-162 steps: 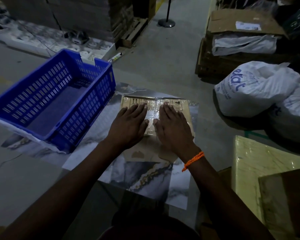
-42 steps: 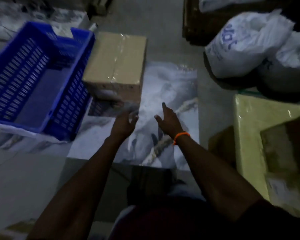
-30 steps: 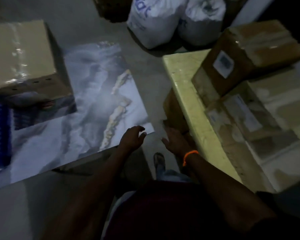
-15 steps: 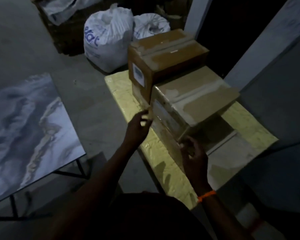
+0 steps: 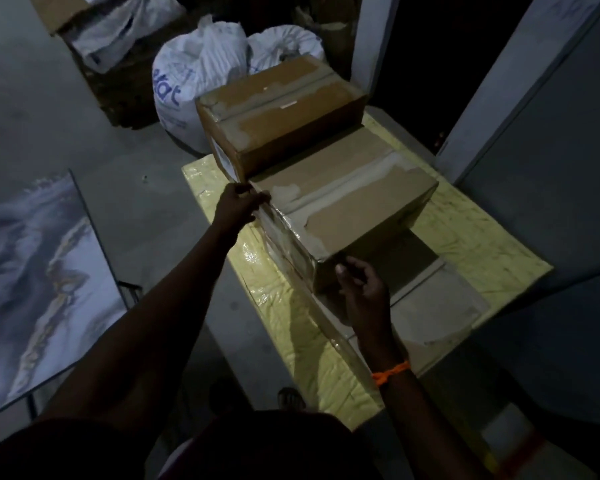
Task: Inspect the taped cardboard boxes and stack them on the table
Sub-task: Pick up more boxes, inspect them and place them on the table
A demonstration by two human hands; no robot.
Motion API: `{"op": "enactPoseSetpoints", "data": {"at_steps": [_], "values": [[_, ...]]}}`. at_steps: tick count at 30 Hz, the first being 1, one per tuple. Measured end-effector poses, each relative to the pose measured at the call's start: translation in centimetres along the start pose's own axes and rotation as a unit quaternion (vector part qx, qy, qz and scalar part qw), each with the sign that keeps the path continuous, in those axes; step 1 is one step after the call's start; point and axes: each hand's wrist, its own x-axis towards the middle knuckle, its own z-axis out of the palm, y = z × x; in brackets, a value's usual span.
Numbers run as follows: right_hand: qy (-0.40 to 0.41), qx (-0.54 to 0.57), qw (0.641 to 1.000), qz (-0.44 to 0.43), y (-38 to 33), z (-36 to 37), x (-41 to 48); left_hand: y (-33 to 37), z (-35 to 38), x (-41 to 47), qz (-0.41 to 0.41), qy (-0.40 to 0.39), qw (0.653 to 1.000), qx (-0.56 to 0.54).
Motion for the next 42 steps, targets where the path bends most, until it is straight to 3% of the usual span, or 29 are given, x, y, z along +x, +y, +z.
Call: {"op": "enactPoseSetpoints", "data": {"at_steps": [4, 10, 15, 18, 23, 27, 34, 39, 42], "values": [[-0.008, -0.009, 1.000, 0.019, 0.2, -0.7, 0.4, -0.2, 1.1, 0.2, 0.020, 0.015, 0.999, -0.036], [-0.012, -0.005, 0.999, 0.038, 0.7, -1.2, 0.6, -0.8, 1.7, -0.7, 0.009, 0.020, 1.000, -0.008], [0.110, 0.043, 0.991, 0.054, 0.3, -3.1, -0.1, -3.0, 2.4, -3.5, 0.025, -0.004, 0.998, 0.056], [0.126, 0.060, 0.989, 0.053, 0.9, -4.7, -0.6, -3.9, 3.1, -4.6, 0.035, -0.018, 0.997, 0.065], [0.095, 0.018, 0.995, 0.001, 0.2, -3.7, -1.7, -2.9, 3.4, -4.8, 0.034, -0.077, 0.996, -0.019], [0.143, 0.048, 0.989, -0.001, -0.1, -1.9, -3.4, -2.3, 2.2, -6.8, 0.027, -0.102, 0.992, -0.063], [0.215, 0.033, 0.976, -0.004, -1.3, 1.2, -12.5, -6.8, -4.6, -14.3, 0.030, -0.107, 0.987, -0.113], [0.278, 0.038, 0.959, -0.029, -2.4, 7.3, -21.0, -9.5, -13.5, -19.2, 0.019, -0.079, 0.986, -0.144], [0.271, 0.042, 0.960, -0.048, -2.9, 11.9, -25.4, -10.9, -20.2, -21.8, 0.038, -0.059, 0.988, -0.136]]}}
